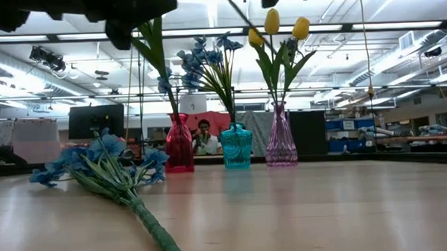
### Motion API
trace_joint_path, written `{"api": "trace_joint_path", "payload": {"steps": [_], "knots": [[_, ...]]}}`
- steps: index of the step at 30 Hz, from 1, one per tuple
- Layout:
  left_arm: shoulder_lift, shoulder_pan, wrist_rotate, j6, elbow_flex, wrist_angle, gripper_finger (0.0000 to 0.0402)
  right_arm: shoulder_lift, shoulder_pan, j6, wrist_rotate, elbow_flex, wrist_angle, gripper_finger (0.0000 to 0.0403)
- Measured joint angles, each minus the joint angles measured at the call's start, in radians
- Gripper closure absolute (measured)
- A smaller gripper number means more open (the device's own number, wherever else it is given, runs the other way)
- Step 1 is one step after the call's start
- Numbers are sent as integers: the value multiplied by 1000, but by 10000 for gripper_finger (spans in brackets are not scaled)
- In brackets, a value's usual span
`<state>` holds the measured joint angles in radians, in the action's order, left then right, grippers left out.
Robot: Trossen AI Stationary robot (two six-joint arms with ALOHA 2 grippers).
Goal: Sort flowers into vase by color
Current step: Put the pink flower into the red vase
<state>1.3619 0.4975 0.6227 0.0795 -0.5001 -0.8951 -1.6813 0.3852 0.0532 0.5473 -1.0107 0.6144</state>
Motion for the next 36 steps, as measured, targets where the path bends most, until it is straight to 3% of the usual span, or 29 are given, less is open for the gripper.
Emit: {"api": "trace_joint_path", "payload": {"steps": [6, 16, 36], "knots": [[38, -48, -82, 2, -38, 6, 234, -34, -34, 7, -68, 0, 89, 394], [58, -94, -143, 0, -74, 15, 240, -35, -44, 44, -86, -1, 119, 393], [57, -131, -228, -27, -75, -29, 324, -35, -49, 55, -89, 0, 124, 393]]}}
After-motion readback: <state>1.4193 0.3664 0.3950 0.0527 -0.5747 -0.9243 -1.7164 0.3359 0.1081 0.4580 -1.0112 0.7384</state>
